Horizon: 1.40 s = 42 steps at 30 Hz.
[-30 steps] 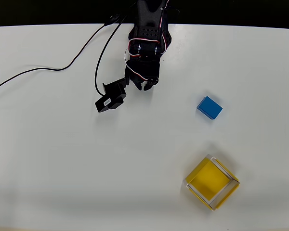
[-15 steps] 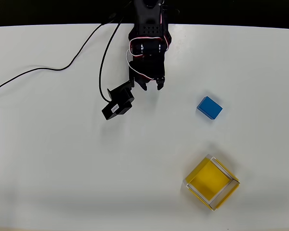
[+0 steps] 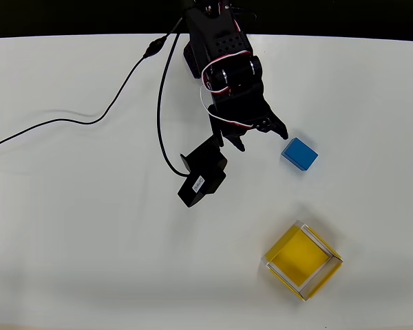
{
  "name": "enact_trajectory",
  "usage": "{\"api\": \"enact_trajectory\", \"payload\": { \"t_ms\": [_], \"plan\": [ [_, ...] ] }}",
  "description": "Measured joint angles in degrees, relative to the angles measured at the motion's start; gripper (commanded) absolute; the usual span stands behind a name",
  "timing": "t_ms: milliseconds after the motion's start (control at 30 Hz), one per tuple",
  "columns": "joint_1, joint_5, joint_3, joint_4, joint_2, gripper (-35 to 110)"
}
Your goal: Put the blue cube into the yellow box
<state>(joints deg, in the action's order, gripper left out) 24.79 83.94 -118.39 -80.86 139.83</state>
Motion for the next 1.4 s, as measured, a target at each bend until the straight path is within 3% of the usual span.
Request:
{"api": "enact_trajectory", "payload": {
  "t_ms": [500,1400],
  "plan": [
    [1.7,14.3,11.1,7.6,-30.1,57],
    [14.9,5.9,16.4,18.1,-53.6,56]
  ]
}}
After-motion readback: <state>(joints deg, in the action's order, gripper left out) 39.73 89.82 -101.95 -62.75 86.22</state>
